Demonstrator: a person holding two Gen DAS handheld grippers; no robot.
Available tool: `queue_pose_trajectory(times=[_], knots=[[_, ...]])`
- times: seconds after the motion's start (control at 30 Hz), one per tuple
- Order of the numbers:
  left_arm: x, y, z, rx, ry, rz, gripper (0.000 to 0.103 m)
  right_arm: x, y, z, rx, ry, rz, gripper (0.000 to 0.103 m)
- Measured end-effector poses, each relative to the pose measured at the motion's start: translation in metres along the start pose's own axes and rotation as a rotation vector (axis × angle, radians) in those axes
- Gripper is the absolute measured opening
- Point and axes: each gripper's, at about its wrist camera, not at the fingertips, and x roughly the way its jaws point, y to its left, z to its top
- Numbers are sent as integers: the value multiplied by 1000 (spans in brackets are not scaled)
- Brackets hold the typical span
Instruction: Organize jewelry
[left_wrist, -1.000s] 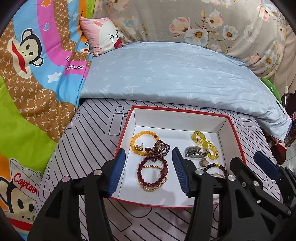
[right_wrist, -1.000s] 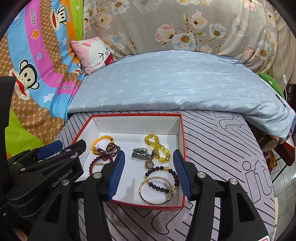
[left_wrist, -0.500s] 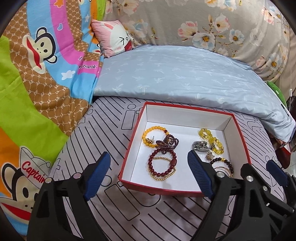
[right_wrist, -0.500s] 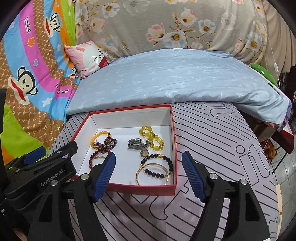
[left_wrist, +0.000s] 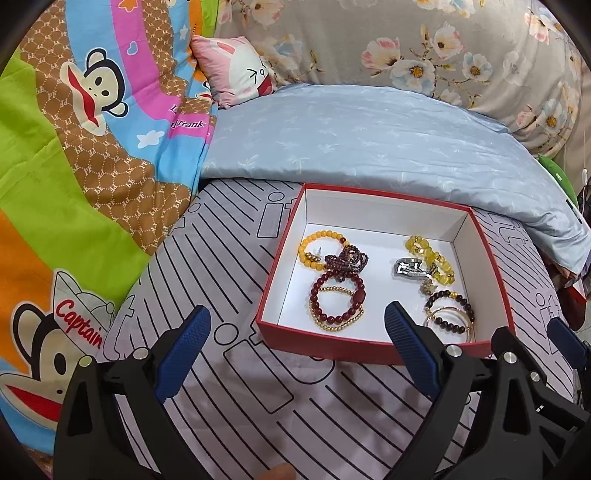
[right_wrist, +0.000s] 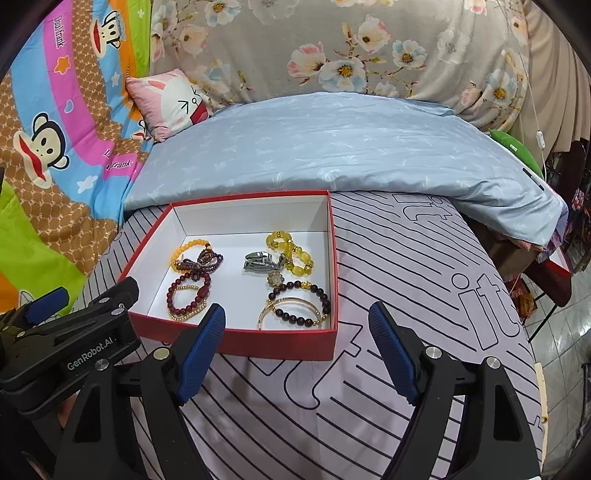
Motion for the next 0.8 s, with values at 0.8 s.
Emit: queue_pose_trajectory(times=[0.8], knots=[[-4, 6, -8, -27, 10, -2, 91, -5, 2, -7, -5, 2, -3, 77]])
